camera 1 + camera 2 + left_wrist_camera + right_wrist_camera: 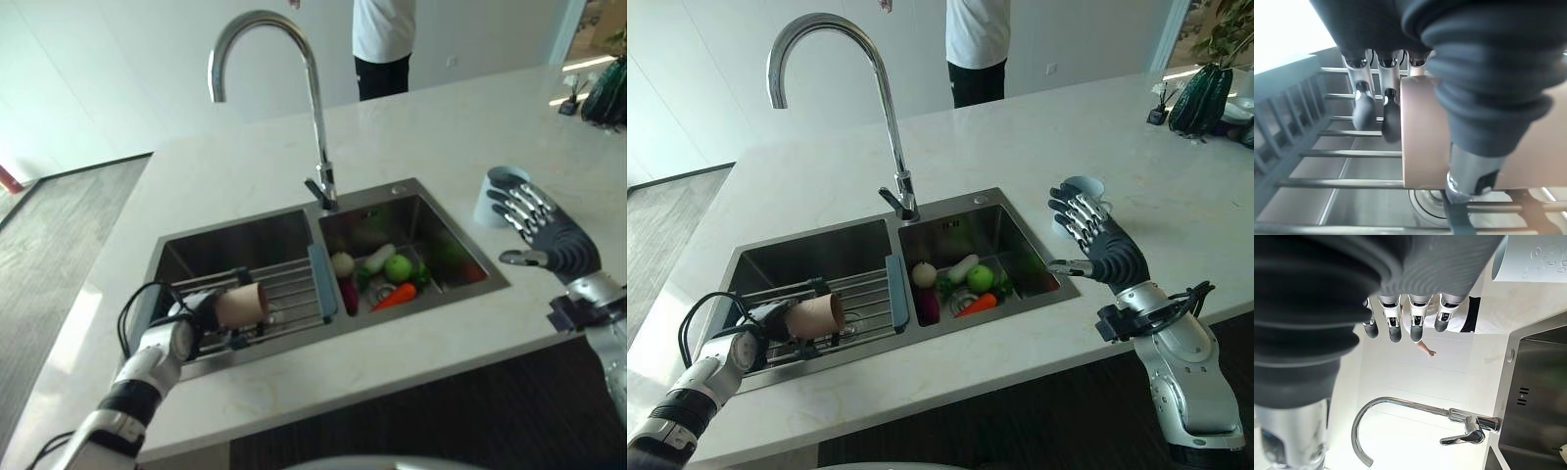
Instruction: Place the dishes in the dishwasher.
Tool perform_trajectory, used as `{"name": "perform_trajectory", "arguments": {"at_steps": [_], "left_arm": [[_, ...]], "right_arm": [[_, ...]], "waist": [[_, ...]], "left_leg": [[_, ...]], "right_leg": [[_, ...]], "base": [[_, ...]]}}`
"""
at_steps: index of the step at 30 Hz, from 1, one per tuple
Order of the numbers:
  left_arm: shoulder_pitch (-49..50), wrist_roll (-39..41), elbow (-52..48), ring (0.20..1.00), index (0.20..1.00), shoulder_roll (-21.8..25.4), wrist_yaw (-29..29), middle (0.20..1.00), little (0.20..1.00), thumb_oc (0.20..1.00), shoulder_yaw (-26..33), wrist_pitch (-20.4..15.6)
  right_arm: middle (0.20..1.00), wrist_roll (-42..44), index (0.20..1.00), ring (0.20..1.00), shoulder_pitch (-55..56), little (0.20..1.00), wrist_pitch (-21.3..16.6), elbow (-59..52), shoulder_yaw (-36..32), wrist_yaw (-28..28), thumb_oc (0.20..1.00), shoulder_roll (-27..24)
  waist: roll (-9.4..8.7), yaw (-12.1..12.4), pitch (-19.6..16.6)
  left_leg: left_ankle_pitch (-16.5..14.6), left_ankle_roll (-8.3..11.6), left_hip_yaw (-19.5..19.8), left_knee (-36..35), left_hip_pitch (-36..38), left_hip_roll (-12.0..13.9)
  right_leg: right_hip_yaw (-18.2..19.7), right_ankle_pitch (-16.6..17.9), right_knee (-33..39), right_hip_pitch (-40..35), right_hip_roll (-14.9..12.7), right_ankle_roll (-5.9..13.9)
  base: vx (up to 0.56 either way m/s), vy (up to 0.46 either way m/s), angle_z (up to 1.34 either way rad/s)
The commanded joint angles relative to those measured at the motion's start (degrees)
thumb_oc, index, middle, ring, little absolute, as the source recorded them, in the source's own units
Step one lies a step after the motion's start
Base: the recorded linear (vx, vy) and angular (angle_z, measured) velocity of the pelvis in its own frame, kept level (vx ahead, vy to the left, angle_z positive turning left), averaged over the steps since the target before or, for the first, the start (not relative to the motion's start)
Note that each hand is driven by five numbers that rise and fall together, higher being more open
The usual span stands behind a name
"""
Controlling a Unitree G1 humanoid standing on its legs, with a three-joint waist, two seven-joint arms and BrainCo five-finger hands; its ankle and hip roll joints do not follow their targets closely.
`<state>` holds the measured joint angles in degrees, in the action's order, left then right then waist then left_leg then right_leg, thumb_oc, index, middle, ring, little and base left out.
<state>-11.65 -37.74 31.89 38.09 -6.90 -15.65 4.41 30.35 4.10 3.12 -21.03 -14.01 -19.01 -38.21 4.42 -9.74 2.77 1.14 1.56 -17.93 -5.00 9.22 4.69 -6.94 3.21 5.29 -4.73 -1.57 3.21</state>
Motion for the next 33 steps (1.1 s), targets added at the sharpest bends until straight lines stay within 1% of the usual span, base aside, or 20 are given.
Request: {"name": "perform_trajectory", "arguments": {"at_steps": [1,3,5,8,9,10,12,13,16,17,18,20,23,25,26,27,29,31,32,33], "left_arm": [[-2.9,1.1,-0.3,0.200,0.200,5.4,3.4,0.200,0.200,0.200,2.0,-3.2],[-2.7,2.6,-1.0,0.200,0.200,6.0,4.4,0.200,0.200,0.200,2.2,-4.8],[-2.4,5.4,-2.9,0.200,0.200,7.1,6.1,0.200,0.200,0.200,3.3,-7.5],[-1.7,8.9,-5.6,0.200,0.200,7.9,7.2,0.200,0.200,0.200,5.1,-9.9],[-1.7,8.9,-5.6,0.200,0.200,7.9,7.2,0.200,0.200,0.200,5.1,-9.9],[-0.8,11.1,-7.8,0.200,0.200,8.5,8.8,0.200,0.200,0.200,7.0,-12.4],[0.6,15.4,-10.5,0.200,0.200,8.9,10.4,0.200,0.200,0.200,10.1,-14.3],[2.8,19.2,-13.8,0.200,0.200,8.6,13.6,0.200,0.200,0.200,13.8,-17.2],[6.1,23.7,-19.4,0.200,0.200,6.7,16.0,0.200,0.200,0.200,20.0,-20.9],[7.8,27.5,-22.7,0.200,0.200,5.8,17.2,0.200,0.200,0.200,23.1,-23.5],[8.4,31.7,-25.2,0.200,0.200,4.4,16.5,0.200,0.200,0.200,25.4,-24.7],[9.4,35.7,-27.6,0.200,0.200,2.6,17.4,0.200,0.200,0.200,27.6,-26.5],[12.2,43.5,-35.2,0.200,0.200,-3.3,17.6,0.200,0.200,0.200,31.8,-29.2],[14.8,49.0,-41.0,0.200,0.200,-7.8,16.3,0.200,0.200,0.200,34.3,-31.9],[15.7,51.2,-43.1,0.200,0.200,-9.0,15.3,0.200,0.200,0.200,34.9,-32.2],[16.9,55.9,-45.0,0.200,0.200,-10.4,13.8,0.200,0.200,0.200,35.5,-33.9],[19.2,62.1,-48.5,0.200,0.200,-13.3,11.0,0.200,0.200,0.200,36.6,-35.9],[19.7,64.3,-52.3,0.200,0.200,-14.4,10.3,0.200,0.200,0.200,36.7,-36.8],[18.3,64.9,-54.2,0.200,0.200,-15.0,10.1,0.200,0.200,0.200,35.5,-37.6],[16.4,65.4,-56.5,0.200,0.200,-14.3,12.2,0.200,0.200,0.200,34.1,-38.3]], "right_arm": [[1.000,0.0,1.000,1.000,-2.5,1.000,-3.8,-2.0,0.1,0.9,1.000,0.9],[1.000,0.0,1.000,1.000,-2.3,1.000,-4.0,-1.9,0.1,1.0,1.000,0.8],[1.000,-0.2,1.000,1.000,-2.1,1.000,-4.7,-1.3,0.1,1.0,1.000,1.0],[1.000,-0.6,1.000,1.000,-1.6,1.000,-5.4,-1.0,-0.1,1.0,1.000,1.6],[1.000,-0.6,1.000,1.000,-1.6,1.000,-5.4,-1.0,-0.1,1.0,1.000,1.6],[1.000,-0.8,1.000,1.000,-1.0,1.000,-5.8,-0.8,-0.6,0.7,1.000,2.0],[1.000,-1.1,1.000,1.000,-0.4,1.000,-6.2,-0.6,-1.0,0.8,1.000,2.5],[1.000,-2.0,1.000,1.000,0.4,1.000,-6.7,-0.6,-1.3,1.0,1.000,3.6],[1.000,-2.9,1.000,1.000,1.7,1.000,-7.3,-0.9,-2.1,1.0,1.000,5.3],[1.000,-3.0,1.000,1.000,2.3,1.000,-7.2,-1.3,-2.4,1.1,1.000,5.7],[1.000,-3.2,1.000,1.000,2.6,1.000,-7.1,-1.5,-2.8,1.2,1.000,6.2],[1.000,-3.5,1.000,1.000,3.0,1.000,-7.2,-1.7,-3.1,1.4,1.000,7.1],[1.000,-4.6,1.000,1.000,4.9,1.000,-7.8,-3.1,-3.3,2.2,1.000,9.7],[1.000,-5.1,1.000,1.000,6.4,1.000,-8.3,-4.7,-3.9,2.7,1.000,11.4],[1.000,-5.0,1.000,1.000,6.9,1.000,-8.3,-5.3,-4.2,2.8,1.000,11.9],[1.000,-4.6,1.000,1.000,7.7,1.000,-8.8,-6.1,-4.7,3.0,1.000,12.3],[1.000,-2.7,1.000,1.000,9.4,1.000,-10.0,-7.3,-6.0,3.0,1.000,13.1],[1.000,-1.2,1.000,1.000,9.5,1.000,-11.6,-7.9,-6.5,4.7,1.000,13.1],[1.000,-0.7,1.000,1.000,8.0,1.000,-13.1,-8.7,-5.8,6.8,1.000,13.1],[1.000,-0.2,1.000,1.000,5.4,1.000,-14.0,-11.0,-5.3,9.4,1.000,11.6]], "waist": [[-3.93,-0.9,-1.2],[-3.90,-0.9,-1.2],[-3.77,-0.7,-1.0],[-3.71,-0.4,-0.9],[-3.71,-0.4,-0.9],[-3.68,-0.3,-0.9],[-3.68,0.1,-0.9],[-3.70,0.6,-0.7],[-3.91,1.3,-0.7],[-4.00,1.6,-0.7],[-4.17,2.0,-0.8],[-4.32,2.3,-0.8],[-4.93,3.2,-0.8],[-5.44,3.9,-0.7],[-5.60,4.2,-0.6],[-5.77,4.6,-0.5],[-6.29,5.2,-0.2],[-6.59,6.1,0.9],[-6.70,6.8,2.8],[-6.32,7.4,6.1]], "left_leg": [[-7.9,-0.05,1.2,0.0,1.9,-0.6],[-7.9,-0.06,1.2,0.0,2.0,-0.6],[-7.9,-0.07,1.2,0.0,2.0,-0.6],[-7.9,-0.06,1.3,0.0,2.0,-0.7],[-7.9,-0.06,1.3,0.0,2.0,-0.7],[-7.9,-0.05,1.3,0.0,2.0,-0.7],[-7.8,-0.08,1.5,0.0,2.0,-0.7],[-7.8,-0.09,1.7,0.0,1.9,-0.7],[-7.7,-0.04,2.1,0.0,1.8,-0.6],[-7.6,0.02,2.4,0.0,1.7,-0.6],[-7.5,0.02,2.7,0.0,1.6,-0.6],[-7.5,0.07,2.9,0.0,1.5,-0.5],[-7.4,0.06,3.7,0.0,1.3,-0.4],[-7.3,0.09,4.2,0.0,1.1,-0.2],[-7.3,0.13,4.3,0.0,1.0,-0.1],[-7.2,0.29,4.5,0.0,0.9,0.0],[-6.8,0.53,5.1,0.0,0.7,0.2],[-5.9,1.00,6.0,0.0,-0.9,0.9],[-5.0,1.45,6.5,0.0,-2.8,1.5],[-3.4,2.24,6.9,1.0,-6.3,1.8]], "right_leg": [[-2.2,-3.9,-0.3,-2.9,-4.8,5.56],[-2.2,-3.9,-0.3,-2.9,-4.8,5.54],[-2.2,-3.9,-0.3,-2.9,-4.8,5.50],[-2.4,-3.9,-0.3,-3.0,-4.9,5.55],[-2.4,-3.9,-0.3,-3.0,-4.9,5.55],[-2.5,-3.8,-0.3,-3.0,-5.0,5.55],[-2.5,-3.9,-0.3,-3.0,-5.0,5.51],[-2.7,-3.9,-0.3,-3.1,-5.1,5.42],[-2.9,-4.1,-0.3,-3.1,-5.1,5.17],[-3.0,-4.2,-0.3,-3.2,-5.0,5.02],[-3.1,-4.3,-0.3,-3.2,-5.1,4.89],[-3.2,-4.4,-0.3,-3.3,-5.1,4.76],[-3.8,-4.7,-0.3,-3.3,-5.0,4.41],[-4.2,-5.0,-0.3,-3.4,-4.9,4.05],[-4.4,-5.2,-0.3,-3.5,-4.8,3.92],[-4.7,-5.3,-0.3,-3.5,-4.6,3.71],[-4.6,-5.3,-0.3,-3.5,-4.3,3.74],[-4.9,-5.1,-0.3,-2.4,-4.2,3.01],[-5.3,-4.9,-0.3,-0.7,-3.8,2.50],[-5.4,-4.4,-0.8,2.4,-3.7,2.06]], "base": [[0.00,0.000,0.00],[0.00,0.000,0.00],[0.00,0.000,0.00],[0.00,0.000,0.00],[0.00,0.000,0.00],[0.00,0.000,0.00],[0.01,-0.016,0.00],[0.01,-0.041,-0.01],[0.02,-0.042,0.02],[0.02,-0.049,0.02],[0.02,-0.042,0.02],[0.01,-0.047,0.03],[0.02,-0.096,0.10],[0.02,-0.122,0.17],[0.04,-0.147,0.09],[0.08,-0.138,0.04],[0.07,-0.169,0.15],[-0.13,-0.233,0.28],[-0.35,-0.355,0.38],[-0.46,-0.323,0.29]]}}
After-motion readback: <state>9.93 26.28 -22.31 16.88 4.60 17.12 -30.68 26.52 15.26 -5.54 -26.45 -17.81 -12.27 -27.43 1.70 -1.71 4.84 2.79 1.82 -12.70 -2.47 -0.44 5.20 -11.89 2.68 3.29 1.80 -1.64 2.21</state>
